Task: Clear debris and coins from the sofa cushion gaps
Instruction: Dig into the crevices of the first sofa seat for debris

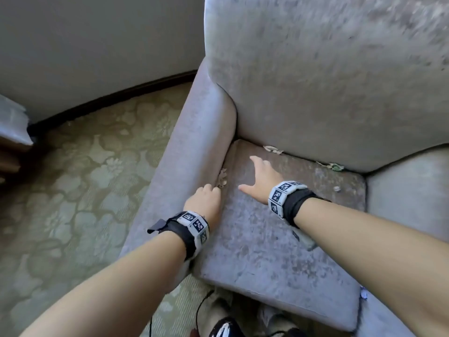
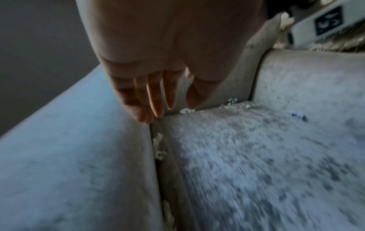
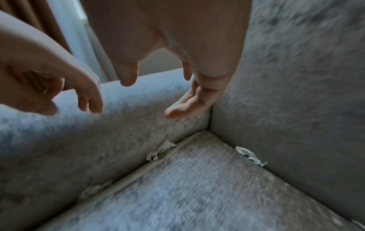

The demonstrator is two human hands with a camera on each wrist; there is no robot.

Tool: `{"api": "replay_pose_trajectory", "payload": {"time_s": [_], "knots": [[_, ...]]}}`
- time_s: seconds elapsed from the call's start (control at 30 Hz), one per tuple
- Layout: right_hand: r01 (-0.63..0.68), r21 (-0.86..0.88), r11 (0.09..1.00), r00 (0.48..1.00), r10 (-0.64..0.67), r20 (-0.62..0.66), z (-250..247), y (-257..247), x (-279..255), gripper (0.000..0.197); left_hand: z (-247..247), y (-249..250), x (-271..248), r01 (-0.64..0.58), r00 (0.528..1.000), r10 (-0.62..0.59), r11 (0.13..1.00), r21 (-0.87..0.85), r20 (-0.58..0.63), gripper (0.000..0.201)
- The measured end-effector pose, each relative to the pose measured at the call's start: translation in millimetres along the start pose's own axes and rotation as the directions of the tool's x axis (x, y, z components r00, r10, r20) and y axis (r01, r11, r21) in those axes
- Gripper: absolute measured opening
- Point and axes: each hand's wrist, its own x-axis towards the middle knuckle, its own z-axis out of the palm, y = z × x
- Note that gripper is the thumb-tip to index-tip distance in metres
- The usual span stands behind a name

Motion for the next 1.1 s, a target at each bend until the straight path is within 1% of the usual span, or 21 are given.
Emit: {"api": "replay_pose_trajectory", "payload": {"time_s": [0.1,0.17,0.2,0.3,0.37,0.47,0.57,0.63,0.7,0.77,0.83,0.87,0.93,0.97,1.0,1.03,1.1], "knots": [[0.053,-0.088,0.995,0.997,-0.048,0.052,38,13,34,0.090,52,10,20,0.052,0.991,-0.069,0.989,0.139,0.118,0.032],[0.094,-0.126,0.988,0.993,-0.084,0.078,63,19,61,0.088,86,12,37,0.113,0.980,-0.143,0.973,0.201,0.142,0.035],[0.105,-0.136,0.985,0.991,-0.093,0.093,73,21,73,0.087,101,13,46,0.121,0.972,-0.162,0.965,0.232,0.168,0.037],[0.138,-0.160,0.978,0.985,-0.118,0.129,107,27,110,0.086,137,15,72,0.074,0.957,-0.158,0.944,0.321,0.245,0.040],[0.165,-0.195,0.967,0.980,-0.140,0.138,126,26,135,0.087,151,11,91,0.029,0.953,-0.142,0.922,0.386,0.268,0.041],[0.172,-0.232,0.958,0.980,-0.143,0.137,156,20,165,0.085,175,0,108,-0.036,0.940,-0.116,0.901,0.432,0.321,0.044],[0.180,-0.308,0.934,0.982,-0.154,0.107,180,12,188,0.079,200,-15,116,-0.103,0.933,-0.086,0.867,0.488,0.348,0.049],[0.141,-0.342,0.929,0.989,-0.120,0.084,193,8,198,0.070,214,-20,120,-0.094,0.934,-0.097,0.862,0.497,0.345,0.051],[0.097,-0.320,0.943,0.995,-0.092,0.031,199,5,201,0.060,223,-24,123,-0.048,0.938,-0.125,0.877,0.479,0.324,0.052],[0.145,-0.323,0.935,0.988,-0.153,0.000,207,6,207,0.048,229,-25,127,-0.047,0.939,-0.130,0.869,0.493,0.318,0.052],[0.216,-0.334,0.917,0.971,-0.237,-0.022,212,9,213,0.019,233,-25,129,-0.054,0.935,-0.144,0.845,0.533,0.324,0.053],[0.230,-0.343,0.911,0.966,-0.256,-0.031,214,12,218,0.011,235,-25,131,-0.055,0.937,-0.150,0.830,0.555,0.316,0.053],[0.242,-0.387,0.890,0.966,-0.259,0.009,207,14,221,0.008,237,-25,133,-0.062,0.946,-0.137,0.814,0.578,0.294,0.054],[0.241,-0.418,0.876,0.967,-0.253,0.027,202,15,220,0.015,237,-25,133,-0.070,0.948,-0.127,0.809,0.583,0.291,0.054],[0.249,-0.429,0.868,0.968,-0.232,0.091,195,15,217,0.019,236,-25,132,-0.083,0.947,-0.120,0.804,0.589,0.297,0.055],[0.289,-0.407,0.867,0.956,-0.237,0.174,188,16,215,0.019,233,-26,131,-0.092,0.946,-0.115,0.799,0.594,0.302,0.056],[0.350,-0.341,0.873,0.931,-0.283,0.230,179,22,213,0.022,230,-27,131,-0.085,0.948,-0.116,0.807,0.584,0.298,0.055]]}}
